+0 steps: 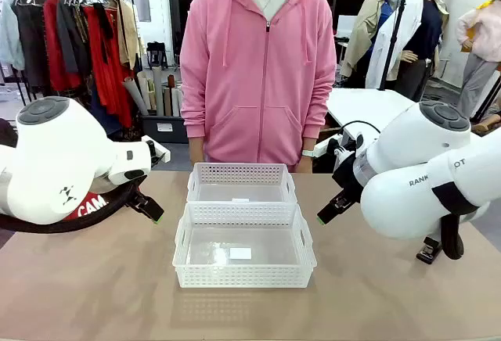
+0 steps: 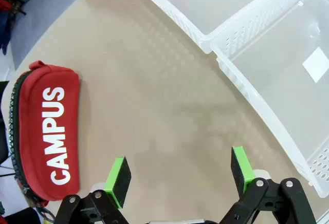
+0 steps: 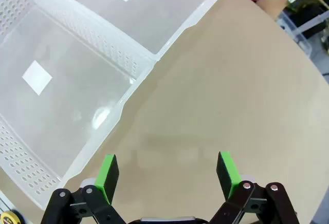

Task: Distribute items into two baskets.
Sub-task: Pick up the Pencil pouch that the person points to.

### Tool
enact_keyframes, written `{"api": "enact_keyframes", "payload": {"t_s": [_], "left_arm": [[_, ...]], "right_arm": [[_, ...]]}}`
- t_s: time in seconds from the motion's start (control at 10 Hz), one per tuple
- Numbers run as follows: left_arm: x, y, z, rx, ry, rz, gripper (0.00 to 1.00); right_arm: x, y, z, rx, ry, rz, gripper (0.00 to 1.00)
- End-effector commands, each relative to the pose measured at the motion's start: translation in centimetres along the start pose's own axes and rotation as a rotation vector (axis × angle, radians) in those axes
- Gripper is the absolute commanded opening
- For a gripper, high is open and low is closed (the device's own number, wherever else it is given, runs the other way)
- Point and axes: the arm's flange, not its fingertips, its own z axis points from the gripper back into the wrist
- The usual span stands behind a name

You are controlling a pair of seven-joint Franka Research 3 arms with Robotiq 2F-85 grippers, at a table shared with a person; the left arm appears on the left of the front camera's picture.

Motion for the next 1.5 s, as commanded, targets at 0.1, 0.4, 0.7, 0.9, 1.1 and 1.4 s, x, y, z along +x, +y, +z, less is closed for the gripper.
{"api": "enact_keyframes", "payload": {"t_s": [0.1,0.4,0.7,0.9,1.1,1.4], "left_arm": [[0.0,0.0,0.0,0.0,0.0,0.0,1.0],[0.0,0.0,0.0,0.0,0.0,0.0,1.0],[0.0,0.0,0.0,0.0,0.0,0.0,1.0],[0.0,0.0,0.0,0.0,0.0,0.0,1.0],[0.1,1.1,1.9,-0.078,0.034,0.011,1.0],[2.0,5.0,5.7,-0.146,0.082,0.026,1.0]], "right_arm": [[0.0,0.0,0.0,0.0,0.0,0.0,1.0],[0.0,0.0,0.0,0.0,0.0,0.0,1.0],[0.0,0.0,0.0,0.0,0.0,0.0,1.0],[0.0,0.0,0.0,0.0,0.0,0.001,1.0],[0.2,-2.1,1.0,0.08,0.013,0.014,1.0],[1.1,-6.3,2.0,0.146,0.039,0.003,1.0]]}}
